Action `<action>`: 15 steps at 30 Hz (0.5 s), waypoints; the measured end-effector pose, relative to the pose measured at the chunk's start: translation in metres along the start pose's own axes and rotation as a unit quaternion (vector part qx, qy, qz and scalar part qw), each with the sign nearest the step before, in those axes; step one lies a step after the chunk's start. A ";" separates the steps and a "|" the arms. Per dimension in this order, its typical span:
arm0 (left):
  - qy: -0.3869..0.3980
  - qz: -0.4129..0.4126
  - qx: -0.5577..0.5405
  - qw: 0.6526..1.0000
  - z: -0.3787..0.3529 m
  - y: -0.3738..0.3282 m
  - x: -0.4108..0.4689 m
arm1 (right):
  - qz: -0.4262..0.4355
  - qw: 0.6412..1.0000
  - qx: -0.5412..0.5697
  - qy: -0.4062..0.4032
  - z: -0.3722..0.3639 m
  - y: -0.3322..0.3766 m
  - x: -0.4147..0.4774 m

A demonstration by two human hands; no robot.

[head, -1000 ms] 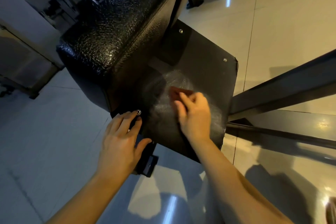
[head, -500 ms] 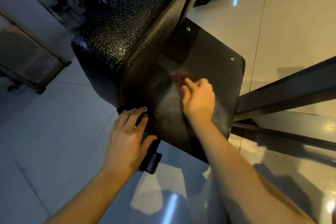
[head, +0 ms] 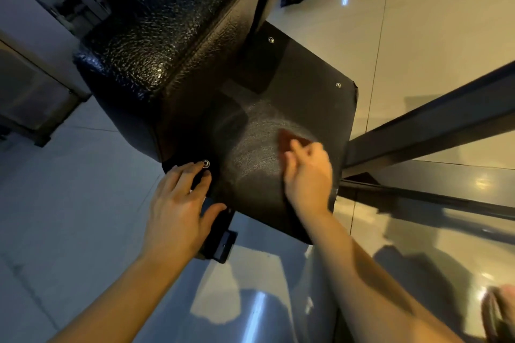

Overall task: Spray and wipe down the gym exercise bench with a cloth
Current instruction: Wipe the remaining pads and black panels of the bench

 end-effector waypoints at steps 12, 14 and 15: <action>-0.009 0.000 0.005 1.000 -0.001 0.000 0.000 | 0.059 0.995 -0.003 0.076 -0.009 0.019 -0.031; -0.007 -0.003 -0.007 1.000 -0.002 -0.001 0.000 | -0.082 0.996 -0.013 0.035 0.006 -0.030 0.008; -0.009 -0.004 -0.012 1.000 -0.002 -0.001 0.000 | -0.150 0.988 -0.014 0.040 0.013 -0.054 0.019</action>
Point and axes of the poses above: each hand's wrist, its own x-axis towards the middle knuckle, its own z-axis out of the back of the hand, y = z × x, the point moved 6 cm from there along x, towards the middle knuckle, and after that the axes turned 13 degrees about y, right-handed, at the moved point
